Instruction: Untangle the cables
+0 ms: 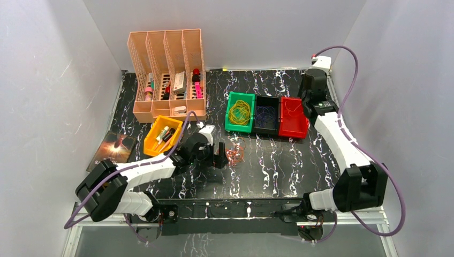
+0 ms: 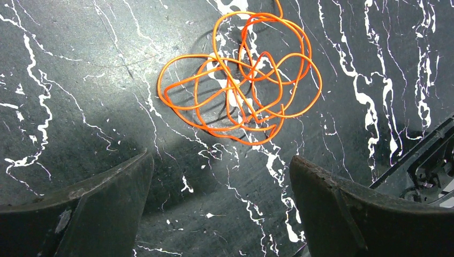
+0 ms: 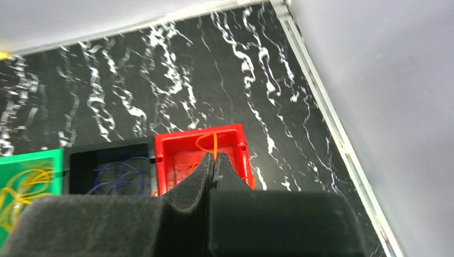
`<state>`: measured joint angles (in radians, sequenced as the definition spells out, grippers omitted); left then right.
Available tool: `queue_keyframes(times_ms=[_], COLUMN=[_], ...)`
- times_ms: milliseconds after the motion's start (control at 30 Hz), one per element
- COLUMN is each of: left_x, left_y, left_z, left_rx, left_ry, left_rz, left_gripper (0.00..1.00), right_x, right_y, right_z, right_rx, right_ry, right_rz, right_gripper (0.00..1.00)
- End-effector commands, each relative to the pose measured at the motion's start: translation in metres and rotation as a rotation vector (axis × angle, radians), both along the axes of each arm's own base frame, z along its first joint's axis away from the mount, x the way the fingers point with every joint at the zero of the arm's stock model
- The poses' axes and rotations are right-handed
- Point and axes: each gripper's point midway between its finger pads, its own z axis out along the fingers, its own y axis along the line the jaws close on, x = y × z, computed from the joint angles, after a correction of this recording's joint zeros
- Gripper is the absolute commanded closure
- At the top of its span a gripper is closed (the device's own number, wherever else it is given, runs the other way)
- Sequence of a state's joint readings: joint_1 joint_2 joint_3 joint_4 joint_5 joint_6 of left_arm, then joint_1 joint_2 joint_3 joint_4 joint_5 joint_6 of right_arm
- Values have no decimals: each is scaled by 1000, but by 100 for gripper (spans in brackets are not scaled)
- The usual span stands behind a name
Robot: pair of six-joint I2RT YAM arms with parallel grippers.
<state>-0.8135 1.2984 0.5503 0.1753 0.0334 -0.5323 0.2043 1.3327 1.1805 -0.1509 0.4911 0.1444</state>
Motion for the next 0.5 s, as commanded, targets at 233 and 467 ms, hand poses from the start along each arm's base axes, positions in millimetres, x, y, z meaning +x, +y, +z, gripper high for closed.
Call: queue_keyframes(times_ms=[233,467], left_x=[10,8], left_y=[-3,4], left_z=[2,2], left_rx=[36,45], left_ry=[1,3], left_rz=[10,31], left_gripper=[2,2], right_x=[27,28], right_y=[-13,10], right_z=[-57,-92], right_rx=[124,206], right_ry=[59,152], right_rz=[-35,64], right_gripper=[100,100])
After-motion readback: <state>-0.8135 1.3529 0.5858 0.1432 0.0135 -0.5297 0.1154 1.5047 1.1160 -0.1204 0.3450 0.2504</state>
